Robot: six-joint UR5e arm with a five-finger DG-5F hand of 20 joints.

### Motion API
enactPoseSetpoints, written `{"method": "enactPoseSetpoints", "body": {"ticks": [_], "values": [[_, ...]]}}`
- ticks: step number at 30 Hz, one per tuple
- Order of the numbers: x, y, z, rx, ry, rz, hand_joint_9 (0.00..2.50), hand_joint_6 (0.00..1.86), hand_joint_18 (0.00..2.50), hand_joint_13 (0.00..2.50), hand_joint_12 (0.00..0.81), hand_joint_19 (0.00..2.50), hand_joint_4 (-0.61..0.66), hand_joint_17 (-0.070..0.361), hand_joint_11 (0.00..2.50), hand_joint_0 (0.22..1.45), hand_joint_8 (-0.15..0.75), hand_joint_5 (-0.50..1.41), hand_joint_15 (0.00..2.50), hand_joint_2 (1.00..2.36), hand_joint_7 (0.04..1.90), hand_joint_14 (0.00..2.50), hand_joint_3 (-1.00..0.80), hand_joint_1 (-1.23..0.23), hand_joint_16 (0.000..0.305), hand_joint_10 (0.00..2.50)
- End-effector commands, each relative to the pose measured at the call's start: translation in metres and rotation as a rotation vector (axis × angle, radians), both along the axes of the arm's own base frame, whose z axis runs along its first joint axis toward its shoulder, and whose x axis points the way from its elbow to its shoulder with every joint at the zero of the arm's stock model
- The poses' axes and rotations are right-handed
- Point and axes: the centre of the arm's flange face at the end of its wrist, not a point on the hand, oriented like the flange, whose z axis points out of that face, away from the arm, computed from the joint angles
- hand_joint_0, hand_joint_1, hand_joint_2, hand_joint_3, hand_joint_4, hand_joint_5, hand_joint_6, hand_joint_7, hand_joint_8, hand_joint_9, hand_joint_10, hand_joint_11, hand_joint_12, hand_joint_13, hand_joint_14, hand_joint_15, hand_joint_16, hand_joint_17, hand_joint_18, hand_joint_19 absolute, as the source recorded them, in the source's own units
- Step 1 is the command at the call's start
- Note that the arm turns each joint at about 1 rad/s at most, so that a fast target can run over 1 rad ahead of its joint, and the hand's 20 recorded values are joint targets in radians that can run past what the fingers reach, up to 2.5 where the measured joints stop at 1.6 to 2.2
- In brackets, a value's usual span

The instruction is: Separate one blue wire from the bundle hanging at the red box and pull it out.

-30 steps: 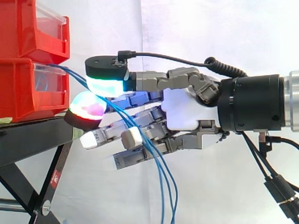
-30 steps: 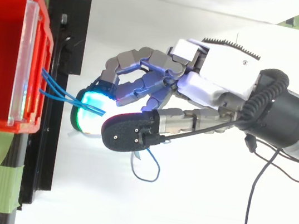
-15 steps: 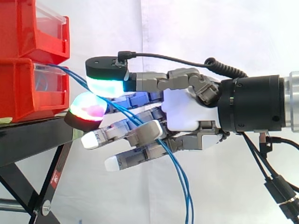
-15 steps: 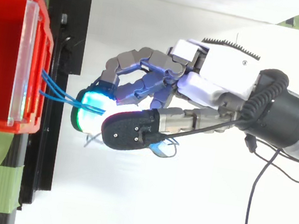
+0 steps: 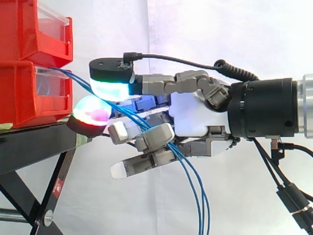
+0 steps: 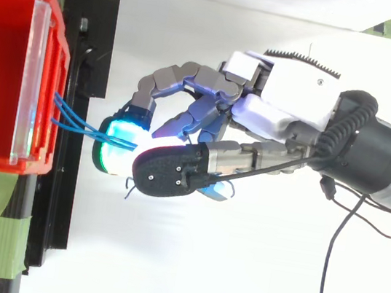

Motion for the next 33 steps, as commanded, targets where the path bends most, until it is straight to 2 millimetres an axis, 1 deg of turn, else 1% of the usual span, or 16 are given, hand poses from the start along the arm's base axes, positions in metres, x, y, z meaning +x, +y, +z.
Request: {"method": "enactPoseSetpoints", "body": {"ticks": [1,8,20,23,24,25,26,29,32,33], "values": [[0.000,0.000,0.001,0.001,-0.002,0.000,1.17,0.86,0.76,1.62,0.346,0.42,0.16,0.114,1.19,0.60,0.369,-0.17,1.64,1.02,0.92,0.00,-0.18,-0.64,0.051,0.02],[0.000,0.000,-0.001,-0.001,0.002,0.000,1.22,0.86,0.76,1.62,0.348,0.42,0.16,0.115,1.23,0.60,0.364,-0.17,1.63,1.02,0.92,0.00,-0.18,-0.64,0.051,0.02],[-0.001,-0.001,0.002,0.004,0.000,0.000,1.22,0.86,0.77,1.62,0.347,0.42,0.16,0.116,1.23,0.60,0.366,-0.17,1.62,1.02,0.91,0.01,-0.18,-0.65,0.051,0.02],[-0.002,-0.002,0.008,0.001,-0.006,-0.001,1.22,0.86,0.77,1.61,0.348,0.42,0.15,0.116,1.21,0.60,0.362,-0.17,1.64,1.02,0.91,0.00,-0.19,-0.65,0.051,0.02],[-0.004,-0.002,0.015,0.001,-0.012,-0.001,1.22,0.86,0.77,1.61,0.348,0.42,0.15,0.116,1.21,0.60,0.366,-0.17,1.63,1.02,0.91,0.00,-0.18,-0.65,0.051,0.02],[-0.004,-0.003,0.016,-0.002,-0.008,-0.004,1.22,0.86,0.77,1.61,0.351,0.42,0.15,0.116,1.23,0.60,0.361,-0.17,1.62,1.02,0.91,0.00,-0.18,-0.65,0.051,0.02],[-0.006,-0.004,0.021,-0.001,-0.010,-0.004,1.22,0.86,0.77,1.61,0.348,0.42,0.15,0.116,1.22,0.60,0.367,-0.17,1.62,1.02,0.91,0.01,-0.18,-0.65,0.051,0.02],[-0.010,-0.005,0.026,-0.008,0.009,-0.004,1.22,0.86,0.77,1.61,0.348,0.42,0.15,0.116,1.23,0.61,0.364,-0.17,1.62,1.02,0.91,0.01,-0.18,-0.65,0.051,0.02],[-0.017,-0.006,0.037,-0.024,0.029,-0.005,1.22,0.86,0.77,1.61,0.343,0.42,0.15,0.116,1.23,0.61,0.366,-0.17,1.63,1.02,0.91,0.00,-0.17,-0.67,0.052,0.02],[-0.018,-0.007,0.037,-0.028,0.035,-0.006,1.22,0.86,0.77,1.61,0.344,0.42,0.15,0.116,1.23,0.61,0.371,-0.17,1.62,1.02,0.92,0.01,-0.17,-0.68,0.051,0.02]]}}
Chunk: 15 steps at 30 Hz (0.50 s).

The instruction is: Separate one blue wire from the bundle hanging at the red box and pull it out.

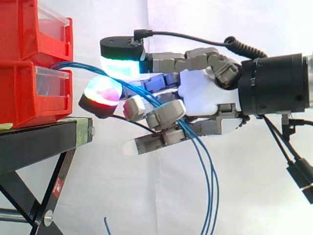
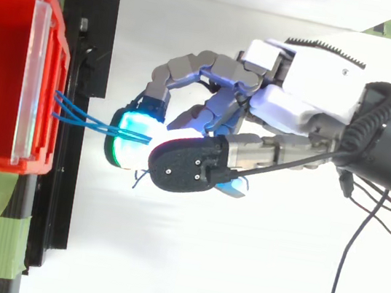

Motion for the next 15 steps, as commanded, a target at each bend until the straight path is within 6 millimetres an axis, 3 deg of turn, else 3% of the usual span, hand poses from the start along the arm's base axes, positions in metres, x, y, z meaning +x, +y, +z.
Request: {"method": "enactPoseSetpoints", "body": {"ticks": [1,4,8,15], "values": [[-0.007,-0.001,0.010,-0.019,0.023,0.000,1.22,0.86,0.77,1.61,0.345,0.42,0.15,0.116,1.24,0.61,0.360,-0.17,1.63,1.02,0.92,0.01,-0.17,-0.68,0.051,0.02],[-0.015,-0.004,0.023,-0.049,0.048,-0.002,1.23,0.86,0.78,1.61,0.345,0.43,0.14,0.115,1.23,0.61,0.363,-0.17,1.63,1.02,0.91,0.01,-0.16,-0.69,0.051,0.02],[-0.018,-0.006,0.025,-0.075,0.069,-0.005,1.23,0.86,0.78,1.61,0.347,0.42,0.14,0.115,1.24,0.61,0.362,-0.17,1.62,1.02,0.90,0.01,-0.16,-0.70,0.051,0.02],[-0.015,-0.009,0.037,-0.082,0.060,-0.032,1.23,0.86,0.78,1.60,0.348,0.42,0.14,0.115,1.24,0.61,0.360,-0.17,1.63,1.02,0.91,0.00,-0.15,-0.71,0.051,0.02]]}}
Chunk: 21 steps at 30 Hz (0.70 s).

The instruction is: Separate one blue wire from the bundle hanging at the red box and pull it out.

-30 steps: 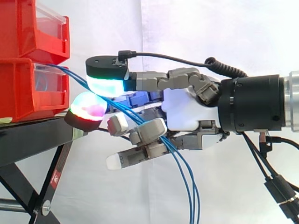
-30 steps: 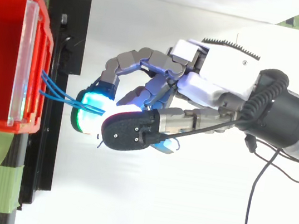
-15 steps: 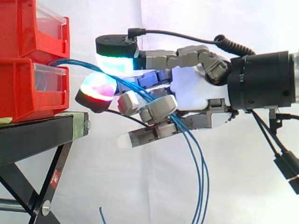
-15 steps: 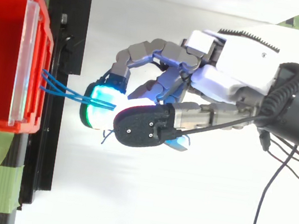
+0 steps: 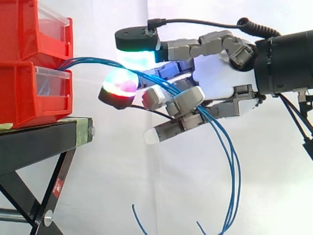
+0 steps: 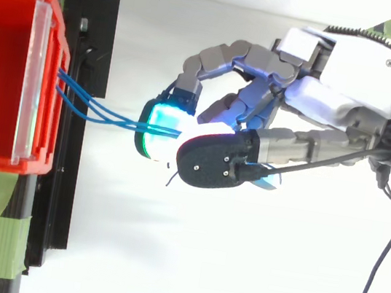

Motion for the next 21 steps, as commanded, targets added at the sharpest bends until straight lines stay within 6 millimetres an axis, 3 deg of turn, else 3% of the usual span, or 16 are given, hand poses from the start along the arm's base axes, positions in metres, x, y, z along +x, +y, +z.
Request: {"method": "enactPoseSetpoints", "body": {"ticks": [1,21], "values": [[0.003,-0.003,0.009,-0.004,-0.002,-0.020,1.23,0.86,0.78,1.60,0.349,0.42,0.14,0.115,1.24,0.61,0.360,-0.17,1.63,1.02,0.90,0.01,-0.16,-0.71,0.051,0.02],[-0.004,-0.013,0.048,-0.110,0.104,-0.044,1.27,0.86,0.79,1.60,0.349,0.43,0.14,0.114,1.34,0.61,0.353,-0.17,1.63,1.02,0.91,0.01,-0.16,-0.71,0.051,0.02]]}}
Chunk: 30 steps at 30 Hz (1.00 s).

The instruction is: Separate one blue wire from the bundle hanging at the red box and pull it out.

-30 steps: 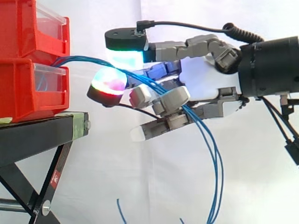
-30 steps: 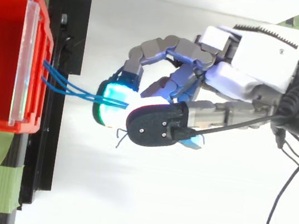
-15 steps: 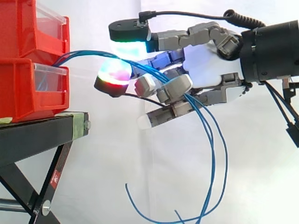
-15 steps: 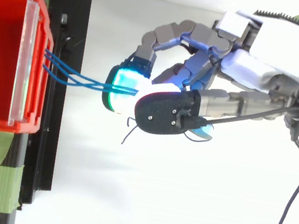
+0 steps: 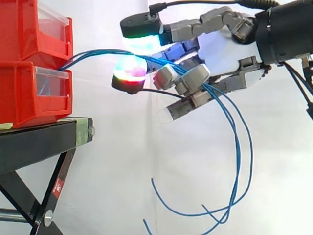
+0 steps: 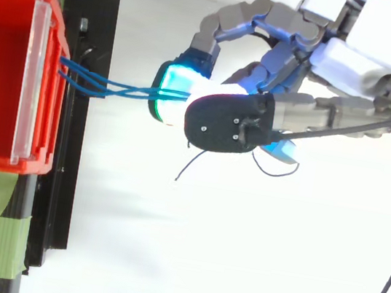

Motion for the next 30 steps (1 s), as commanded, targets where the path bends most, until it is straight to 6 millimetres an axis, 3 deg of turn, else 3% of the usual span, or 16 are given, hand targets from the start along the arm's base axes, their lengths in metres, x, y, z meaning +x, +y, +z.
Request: {"method": "enactPoseSetpoints", "body": {"ticks": [1,30], "values": [[-0.0015,-0.0010,0.0049,-0.053,0.012,0.004,1.27,0.86,0.79,1.60,0.355,0.43,0.14,0.114,1.33,0.61,0.345,-0.17,1.63,1.02,0.91,0.01,-0.16,-0.71,0.051,0.02],[0.0064,-0.0024,0.0109,-0.128,-0.037,-0.020,1.20,0.85,0.77,1.56,0.350,0.42,0.19,0.113,1.29,0.63,0.344,-0.18,1.62,1.02,0.84,0.01,-0.31,-0.79,0.050,0.02]]}}
